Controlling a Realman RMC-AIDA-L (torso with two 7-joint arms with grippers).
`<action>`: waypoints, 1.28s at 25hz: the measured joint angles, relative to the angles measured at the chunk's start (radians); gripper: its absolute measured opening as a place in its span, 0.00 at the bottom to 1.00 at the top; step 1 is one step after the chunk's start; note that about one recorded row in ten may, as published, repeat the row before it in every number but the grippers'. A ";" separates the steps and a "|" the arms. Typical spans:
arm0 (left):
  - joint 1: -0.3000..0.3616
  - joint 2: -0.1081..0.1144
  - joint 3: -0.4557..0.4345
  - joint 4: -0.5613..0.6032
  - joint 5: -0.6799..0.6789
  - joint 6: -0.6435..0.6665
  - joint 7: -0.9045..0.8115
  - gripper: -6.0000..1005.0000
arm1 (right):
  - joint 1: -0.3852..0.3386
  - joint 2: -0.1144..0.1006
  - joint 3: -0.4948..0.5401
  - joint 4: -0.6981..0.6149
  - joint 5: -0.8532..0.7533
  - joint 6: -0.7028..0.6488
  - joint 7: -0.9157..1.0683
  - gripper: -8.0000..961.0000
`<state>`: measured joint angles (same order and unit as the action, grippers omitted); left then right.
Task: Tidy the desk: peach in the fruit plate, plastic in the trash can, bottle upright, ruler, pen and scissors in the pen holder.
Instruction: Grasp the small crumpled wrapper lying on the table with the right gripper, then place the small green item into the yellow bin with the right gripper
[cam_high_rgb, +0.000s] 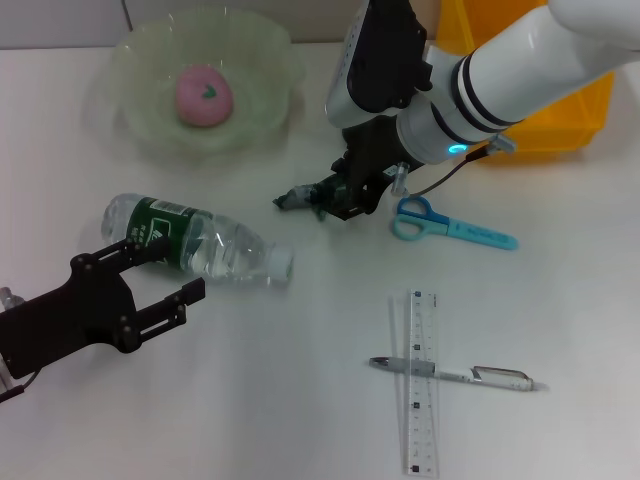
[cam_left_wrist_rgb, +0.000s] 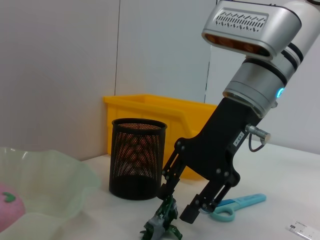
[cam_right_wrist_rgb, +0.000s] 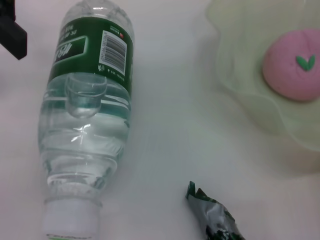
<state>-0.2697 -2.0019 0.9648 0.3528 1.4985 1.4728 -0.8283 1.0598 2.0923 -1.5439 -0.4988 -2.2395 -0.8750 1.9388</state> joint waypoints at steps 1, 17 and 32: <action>0.000 0.000 0.000 0.000 0.000 0.000 0.000 0.68 | -0.001 0.000 0.000 0.000 0.000 0.001 0.000 0.65; -0.002 0.000 0.000 0.000 0.000 0.002 0.000 0.68 | -0.010 0.000 -0.001 -0.001 0.003 0.004 -0.008 0.38; 0.000 -0.003 0.000 0.003 -0.001 0.006 0.000 0.68 | -0.023 0.000 -0.001 -0.016 0.003 -0.002 -0.008 0.07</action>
<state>-0.2699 -2.0048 0.9648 0.3560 1.4978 1.4788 -0.8283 1.0369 2.0923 -1.5447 -0.5143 -2.2364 -0.8772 1.9308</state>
